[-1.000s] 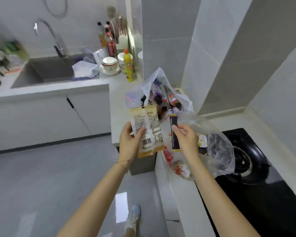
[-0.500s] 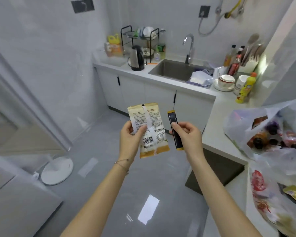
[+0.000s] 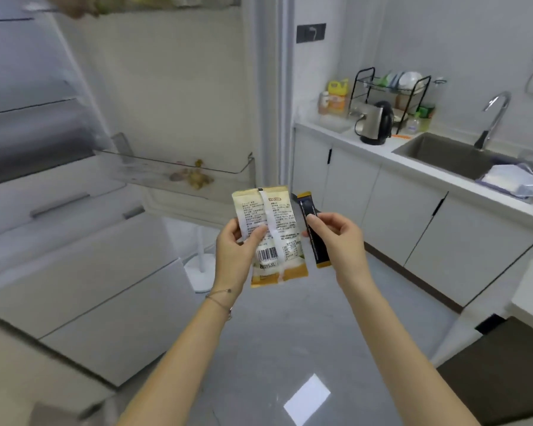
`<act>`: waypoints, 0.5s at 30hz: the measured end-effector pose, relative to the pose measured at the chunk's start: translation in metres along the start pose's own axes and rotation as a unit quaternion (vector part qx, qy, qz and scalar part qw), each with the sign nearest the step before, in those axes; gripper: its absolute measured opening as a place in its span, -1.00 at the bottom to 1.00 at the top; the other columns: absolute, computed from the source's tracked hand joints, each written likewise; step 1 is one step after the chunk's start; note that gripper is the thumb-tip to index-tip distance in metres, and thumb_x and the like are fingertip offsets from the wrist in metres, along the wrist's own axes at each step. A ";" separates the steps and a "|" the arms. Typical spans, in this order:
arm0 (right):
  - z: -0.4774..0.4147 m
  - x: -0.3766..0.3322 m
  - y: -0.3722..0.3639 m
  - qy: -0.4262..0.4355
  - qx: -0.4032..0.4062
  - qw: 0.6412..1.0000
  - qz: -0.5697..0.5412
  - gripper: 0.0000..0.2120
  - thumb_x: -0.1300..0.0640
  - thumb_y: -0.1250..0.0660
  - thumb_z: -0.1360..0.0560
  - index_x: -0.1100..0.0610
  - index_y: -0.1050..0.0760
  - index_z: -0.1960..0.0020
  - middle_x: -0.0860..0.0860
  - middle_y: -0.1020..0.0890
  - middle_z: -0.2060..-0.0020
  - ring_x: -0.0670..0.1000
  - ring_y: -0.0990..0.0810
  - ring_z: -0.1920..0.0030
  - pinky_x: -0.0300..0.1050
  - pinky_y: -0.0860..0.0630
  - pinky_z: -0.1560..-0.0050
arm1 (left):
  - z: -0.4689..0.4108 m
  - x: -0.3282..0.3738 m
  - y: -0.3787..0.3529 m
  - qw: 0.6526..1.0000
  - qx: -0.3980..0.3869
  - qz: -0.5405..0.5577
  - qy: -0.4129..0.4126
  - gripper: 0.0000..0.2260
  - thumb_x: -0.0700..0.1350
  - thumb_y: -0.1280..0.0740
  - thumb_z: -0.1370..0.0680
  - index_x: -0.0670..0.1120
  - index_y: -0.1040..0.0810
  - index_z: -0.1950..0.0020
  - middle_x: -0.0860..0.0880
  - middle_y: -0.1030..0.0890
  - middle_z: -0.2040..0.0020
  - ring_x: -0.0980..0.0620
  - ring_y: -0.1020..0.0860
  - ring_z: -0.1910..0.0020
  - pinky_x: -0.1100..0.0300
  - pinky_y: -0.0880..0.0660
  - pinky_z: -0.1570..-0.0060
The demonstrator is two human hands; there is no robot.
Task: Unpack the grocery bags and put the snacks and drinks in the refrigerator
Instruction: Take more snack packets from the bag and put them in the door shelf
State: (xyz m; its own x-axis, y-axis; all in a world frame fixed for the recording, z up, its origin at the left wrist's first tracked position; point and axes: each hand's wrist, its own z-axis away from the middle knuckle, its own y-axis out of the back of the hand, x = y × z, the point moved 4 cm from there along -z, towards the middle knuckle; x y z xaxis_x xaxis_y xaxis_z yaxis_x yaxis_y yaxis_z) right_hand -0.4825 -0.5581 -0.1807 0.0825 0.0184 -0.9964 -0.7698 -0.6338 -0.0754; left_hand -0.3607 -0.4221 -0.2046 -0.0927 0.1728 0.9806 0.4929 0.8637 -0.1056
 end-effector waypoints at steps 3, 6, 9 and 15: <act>0.006 -0.001 -0.051 0.007 -0.034 0.999 -0.003 -0.91 0.14 -0.38 -0.53 0.16 -0.60 0.03 0.02 -0.70 0.30 -0.13 -0.65 0.30 -0.33 -0.52 0.29 | -0.005 0.011 0.052 0.999 0.035 -0.005 -0.006 -0.80 -0.22 -0.38 -0.54 -0.15 -0.56 -0.16 0.00 -0.67 -0.06 0.11 -0.65 -0.01 0.26 -0.59 0.10; 0.006 -0.007 -0.096 0.017 -0.059 0.998 -0.002 -0.86 0.15 -0.36 -0.54 0.21 -0.60 -0.01 0.04 -0.70 0.28 -0.13 -0.64 0.30 -0.32 -0.53 0.29 | -0.015 0.022 0.090 0.998 0.064 0.014 -0.009 -0.82 -0.25 -0.37 -0.54 -0.16 -0.56 -0.14 0.01 -0.67 -0.04 0.15 -0.66 0.04 0.32 -0.57 0.17; -0.003 -0.018 -0.136 0.029 -0.090 0.996 -0.004 -0.87 0.15 -0.35 -0.55 0.19 -0.60 -0.01 0.05 -0.70 0.25 -0.10 -0.63 0.30 -0.26 -0.54 0.30 | -0.030 0.034 0.117 0.996 0.088 0.019 -0.019 -0.82 -0.24 -0.37 -0.54 -0.14 -0.56 -0.14 0.00 -0.67 -0.05 0.12 -0.66 0.04 0.32 -0.56 0.19; -0.040 -0.052 -0.191 0.094 -0.113 0.989 0.016 -0.93 0.14 -0.37 -0.53 0.13 -0.61 0.08 0.00 -0.65 0.32 0.00 -0.60 0.32 -0.17 -0.53 0.35 | -0.077 0.058 0.158 0.991 0.125 0.018 -0.047 -0.86 -0.20 -0.38 -0.54 -0.06 -0.58 -0.09 0.02 -0.69 -0.04 0.07 -0.67 0.01 0.17 -0.62 0.10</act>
State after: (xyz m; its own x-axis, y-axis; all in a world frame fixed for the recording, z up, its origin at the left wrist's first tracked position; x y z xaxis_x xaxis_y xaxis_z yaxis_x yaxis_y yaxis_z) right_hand -0.3145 -0.4694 -0.1129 0.1923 -0.1345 -0.9721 -0.6147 -0.7887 -0.0124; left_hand -0.2212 -0.3122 -0.1518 -0.1651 0.2380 0.9571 0.2692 0.9445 -0.1884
